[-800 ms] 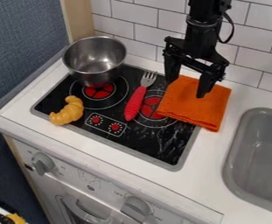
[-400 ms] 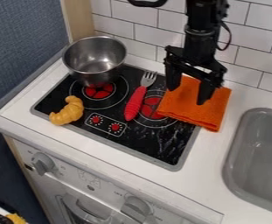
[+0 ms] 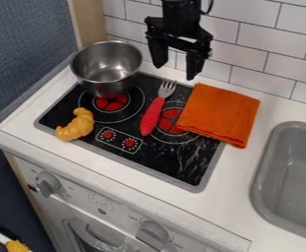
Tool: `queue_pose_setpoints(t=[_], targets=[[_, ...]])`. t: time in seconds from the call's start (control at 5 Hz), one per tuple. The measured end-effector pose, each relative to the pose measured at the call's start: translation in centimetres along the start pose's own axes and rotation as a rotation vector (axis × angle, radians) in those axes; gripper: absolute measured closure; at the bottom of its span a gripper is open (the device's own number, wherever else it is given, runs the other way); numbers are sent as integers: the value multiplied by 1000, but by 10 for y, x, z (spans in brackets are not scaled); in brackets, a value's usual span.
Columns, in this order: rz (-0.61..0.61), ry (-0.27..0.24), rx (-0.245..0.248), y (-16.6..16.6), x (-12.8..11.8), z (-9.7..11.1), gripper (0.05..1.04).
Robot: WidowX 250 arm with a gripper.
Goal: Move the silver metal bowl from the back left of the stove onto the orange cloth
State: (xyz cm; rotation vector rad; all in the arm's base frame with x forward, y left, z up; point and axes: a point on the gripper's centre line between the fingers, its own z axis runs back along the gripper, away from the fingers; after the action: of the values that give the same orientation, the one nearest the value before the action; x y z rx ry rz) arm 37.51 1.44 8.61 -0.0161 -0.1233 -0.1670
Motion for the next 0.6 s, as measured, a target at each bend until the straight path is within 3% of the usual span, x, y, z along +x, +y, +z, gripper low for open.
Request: queue_pose_setpoints(t=[0.4, 0.6], targets=[[25, -10, 79, 46, -3, 11, 84], [46, 24, 92, 55, -2, 0, 84]])
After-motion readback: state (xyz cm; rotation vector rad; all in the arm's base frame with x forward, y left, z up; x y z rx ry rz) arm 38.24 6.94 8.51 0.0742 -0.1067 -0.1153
